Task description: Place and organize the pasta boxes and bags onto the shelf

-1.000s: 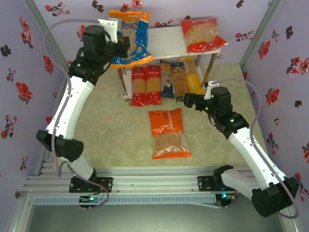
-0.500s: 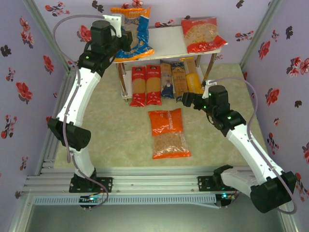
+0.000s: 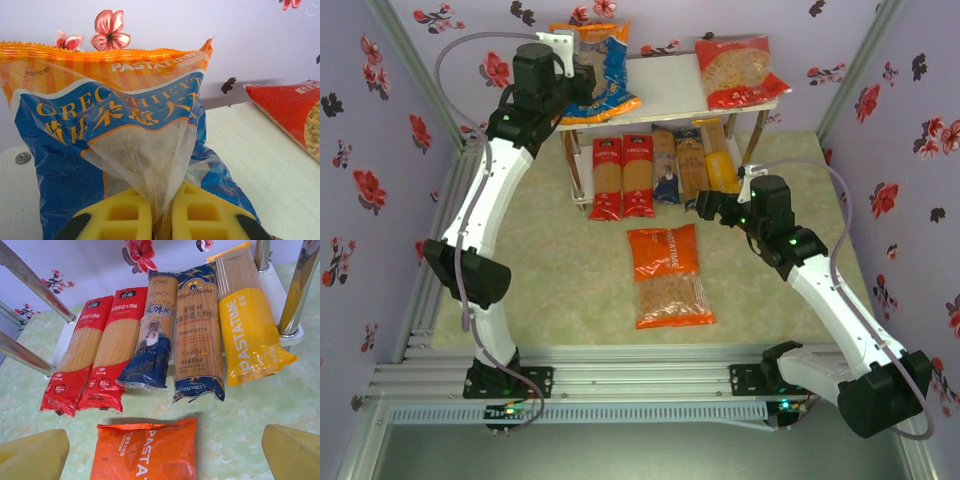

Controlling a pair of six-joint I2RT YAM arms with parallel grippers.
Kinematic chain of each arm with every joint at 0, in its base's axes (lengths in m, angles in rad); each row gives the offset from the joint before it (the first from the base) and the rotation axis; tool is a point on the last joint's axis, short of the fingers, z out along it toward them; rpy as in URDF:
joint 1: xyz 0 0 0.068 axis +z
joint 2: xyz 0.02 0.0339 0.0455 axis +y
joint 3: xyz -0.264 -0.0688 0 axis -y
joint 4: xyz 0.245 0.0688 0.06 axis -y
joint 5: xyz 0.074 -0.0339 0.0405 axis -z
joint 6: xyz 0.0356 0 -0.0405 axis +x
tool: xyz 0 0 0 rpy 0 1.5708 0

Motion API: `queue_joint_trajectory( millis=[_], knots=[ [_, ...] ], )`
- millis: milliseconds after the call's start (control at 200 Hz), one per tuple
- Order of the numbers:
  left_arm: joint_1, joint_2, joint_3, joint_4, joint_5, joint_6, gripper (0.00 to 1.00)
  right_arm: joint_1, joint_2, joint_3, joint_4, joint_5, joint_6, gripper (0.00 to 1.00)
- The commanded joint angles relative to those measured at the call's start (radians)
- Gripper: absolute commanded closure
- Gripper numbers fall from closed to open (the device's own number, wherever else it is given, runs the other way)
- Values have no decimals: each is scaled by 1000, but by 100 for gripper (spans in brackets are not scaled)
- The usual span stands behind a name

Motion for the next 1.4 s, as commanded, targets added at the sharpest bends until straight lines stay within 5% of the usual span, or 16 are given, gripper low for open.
queue_joint_trajectory(
  millis=[0,180,395,665,800,1395],
  knots=[
    [6,-6,4,99,-29,-15,82,6,-11,23,7,-2,-8,1],
    [5,-4,-18,96,-10,-21,67,7,-21,20,-2,3,-5,1],
    [5,12,-22,80,34,-6,36,6,-40,12,-8,16,-8,1],
    [5,36,-32,33,40,27,39,6,-43,13,-16,12,-4,1],
    [4,57,-35,-25,37,38,28,7,-53,13,-23,15,-5,1],
    [11,75,-147,-73,189,161,22,6,-97,2,-48,29,11,1]
  ],
)
